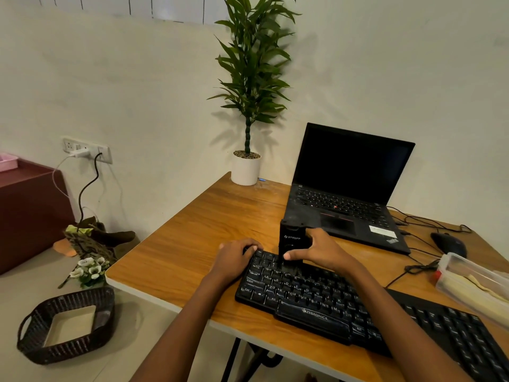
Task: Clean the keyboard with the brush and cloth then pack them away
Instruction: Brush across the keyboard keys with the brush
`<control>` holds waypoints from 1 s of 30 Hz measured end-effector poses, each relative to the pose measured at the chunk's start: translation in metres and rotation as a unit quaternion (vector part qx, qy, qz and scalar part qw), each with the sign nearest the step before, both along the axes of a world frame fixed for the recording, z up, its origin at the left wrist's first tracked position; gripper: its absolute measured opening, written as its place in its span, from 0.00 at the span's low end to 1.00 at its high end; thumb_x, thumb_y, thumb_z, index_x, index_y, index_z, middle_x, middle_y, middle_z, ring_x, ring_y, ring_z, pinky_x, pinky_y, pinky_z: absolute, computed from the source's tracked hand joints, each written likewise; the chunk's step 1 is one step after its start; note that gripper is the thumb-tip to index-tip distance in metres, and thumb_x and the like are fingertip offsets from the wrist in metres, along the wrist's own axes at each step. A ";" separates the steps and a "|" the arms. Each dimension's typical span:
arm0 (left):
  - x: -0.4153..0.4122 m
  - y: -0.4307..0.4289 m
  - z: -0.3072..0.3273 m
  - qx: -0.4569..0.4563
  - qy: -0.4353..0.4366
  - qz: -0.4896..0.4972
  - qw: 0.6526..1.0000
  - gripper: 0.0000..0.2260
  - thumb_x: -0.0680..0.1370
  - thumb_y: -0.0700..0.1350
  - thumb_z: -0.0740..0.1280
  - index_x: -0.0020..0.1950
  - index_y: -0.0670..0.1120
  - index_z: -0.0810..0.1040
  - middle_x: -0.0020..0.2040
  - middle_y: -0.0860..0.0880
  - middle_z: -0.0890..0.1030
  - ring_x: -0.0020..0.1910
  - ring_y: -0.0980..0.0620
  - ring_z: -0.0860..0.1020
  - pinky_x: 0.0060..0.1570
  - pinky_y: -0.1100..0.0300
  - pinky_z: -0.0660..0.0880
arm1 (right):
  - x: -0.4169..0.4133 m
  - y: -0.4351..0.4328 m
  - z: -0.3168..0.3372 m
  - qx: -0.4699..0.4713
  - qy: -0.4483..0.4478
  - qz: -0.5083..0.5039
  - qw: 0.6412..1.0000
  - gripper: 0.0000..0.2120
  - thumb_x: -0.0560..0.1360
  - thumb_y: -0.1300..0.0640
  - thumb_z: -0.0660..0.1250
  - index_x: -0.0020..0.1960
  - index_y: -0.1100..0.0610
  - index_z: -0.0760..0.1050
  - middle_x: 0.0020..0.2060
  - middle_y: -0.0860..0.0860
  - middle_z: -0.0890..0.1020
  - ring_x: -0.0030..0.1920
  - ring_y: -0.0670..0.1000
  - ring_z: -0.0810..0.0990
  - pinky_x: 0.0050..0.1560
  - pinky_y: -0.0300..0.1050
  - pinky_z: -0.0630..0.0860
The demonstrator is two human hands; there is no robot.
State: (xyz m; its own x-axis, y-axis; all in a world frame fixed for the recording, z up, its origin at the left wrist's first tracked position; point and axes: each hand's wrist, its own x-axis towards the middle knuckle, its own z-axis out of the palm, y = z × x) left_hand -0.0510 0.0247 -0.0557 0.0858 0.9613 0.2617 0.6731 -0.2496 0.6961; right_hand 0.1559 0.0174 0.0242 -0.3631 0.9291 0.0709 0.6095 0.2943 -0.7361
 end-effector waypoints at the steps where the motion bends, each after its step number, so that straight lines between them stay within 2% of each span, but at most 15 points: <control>1: 0.000 0.000 0.000 -0.001 -0.002 0.001 1.000 0.10 0.81 0.47 0.58 0.55 0.53 0.79 0.56 0.56 0.81 0.56 0.55 0.76 0.62 0.56 0.56 | -0.002 0.001 -0.001 0.002 -0.004 0.001 1.000 0.23 0.65 0.54 0.76 0.58 0.54 0.74 0.51 0.49 0.80 0.50 0.46 0.79 0.44 0.32 0.73; 6: 0.000 -0.001 0.001 0.003 0.003 -0.001 1.000 0.10 0.81 0.47 0.58 0.55 0.54 0.79 0.55 0.56 0.81 0.56 0.56 0.76 0.62 0.55 0.57 | -0.015 -0.001 -0.005 0.026 0.020 0.004 0.999 0.20 0.66 0.54 0.76 0.55 0.50 0.73 0.46 0.42 0.78 0.47 0.39 0.76 0.44 0.29 0.70; 9: -0.001 0.000 0.000 0.002 0.008 -0.003 1.000 0.11 0.81 0.46 0.58 0.57 0.52 0.79 0.55 0.53 0.81 0.55 0.53 0.77 0.63 0.53 0.61 | -0.032 0.002 -0.008 0.029 0.021 0.014 0.999 0.21 0.66 0.54 0.76 0.56 0.52 0.74 0.49 0.45 0.79 0.50 0.45 0.78 0.50 0.36 0.74; 11: -0.001 0.000 -0.001 -0.001 -0.007 -0.004 1.000 0.11 0.81 0.44 0.58 0.57 0.49 0.79 0.53 0.49 0.82 0.52 0.49 0.78 0.62 0.50 0.65 | -0.045 0.005 -0.013 0.039 0.038 0.013 0.998 0.24 0.65 0.54 0.77 0.59 0.54 0.74 0.53 0.49 0.80 0.53 0.49 0.78 0.54 0.44 0.76; 12: -0.001 -0.001 0.000 -0.004 -0.019 -0.004 1.000 0.11 0.81 0.43 0.59 0.56 0.48 0.80 0.51 0.47 0.83 0.50 0.47 0.79 0.60 0.48 0.67 | -0.050 0.005 -0.014 0.043 0.045 0.014 0.998 0.25 0.65 0.54 0.77 0.60 0.55 0.74 0.53 0.50 0.80 0.54 0.49 0.78 0.55 0.45 0.76; 15: 0.000 -0.002 0.000 0.001 -0.020 -0.004 1.000 0.11 0.81 0.44 0.58 0.56 0.49 0.80 0.51 0.49 0.83 0.51 0.49 0.79 0.61 0.51 0.65 | -0.044 0.005 -0.007 0.017 0.036 0.024 0.999 0.22 0.65 0.54 0.77 0.57 0.53 0.74 0.50 0.47 0.80 0.51 0.45 0.78 0.50 0.36 0.74; 19: 0.002 -0.002 0.001 0.010 -0.002 0.007 1.000 0.10 0.81 0.47 0.59 0.55 0.52 0.80 0.55 0.55 0.81 0.56 0.55 0.76 0.59 0.58 0.57 | -0.003 -0.002 0.002 -0.027 0.014 0.018 0.999 0.22 0.64 0.54 0.77 0.55 0.52 0.74 0.48 0.45 0.80 0.49 0.43 0.79 0.49 0.36 0.75; 22: 0.003 -0.003 0.001 0.006 -0.016 -0.003 1.000 0.10 0.81 0.46 0.59 0.55 0.51 0.80 0.55 0.54 0.81 0.57 0.54 0.76 0.64 0.55 0.58 | 0.018 -0.014 0.001 -0.027 0.020 -0.002 0.999 0.24 0.64 0.55 0.77 0.57 0.51 0.72 0.49 0.43 0.79 0.49 0.40 0.78 0.46 0.30 0.73; 25: 0.002 -0.002 0.000 -0.001 -0.023 -0.003 1.000 0.10 0.81 0.46 0.60 0.54 0.51 0.81 0.55 0.54 0.81 0.56 0.54 0.77 0.67 0.49 0.62 | 0.028 -0.019 -0.003 0.004 0.018 -0.035 0.999 0.24 0.64 0.53 0.77 0.58 0.52 0.73 0.50 0.45 0.80 0.50 0.45 0.80 0.47 0.35 0.75; 28: 0.001 0.001 0.000 -0.011 -0.029 -0.011 0.999 0.09 0.80 0.45 0.61 0.53 0.51 0.81 0.55 0.53 0.82 0.56 0.53 0.77 0.65 0.46 0.66 | 0.036 -0.023 -0.001 -0.003 0.016 -0.033 0.999 0.22 0.65 0.54 0.77 0.56 0.52 0.73 0.49 0.46 0.80 0.49 0.47 0.80 0.46 0.36 0.75; 30: 0.001 0.002 0.006 -0.030 -0.043 -0.021 0.998 0.08 0.80 0.44 0.62 0.53 0.51 0.81 0.56 0.51 0.81 0.57 0.52 0.77 0.63 0.46 0.68 | 0.048 -0.023 0.003 0.015 0.024 -0.085 0.996 0.21 0.66 0.56 0.76 0.55 0.55 0.73 0.48 0.47 0.79 0.49 0.48 0.78 0.47 0.37 0.74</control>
State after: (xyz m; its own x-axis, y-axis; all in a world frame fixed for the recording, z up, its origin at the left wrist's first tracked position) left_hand -0.0501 0.0269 -0.0501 0.1067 0.9713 0.2125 0.6000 -0.2334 0.7652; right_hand 0.2044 -0.0059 0.0269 -0.1966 0.9740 0.1125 0.6163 0.2120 -0.7585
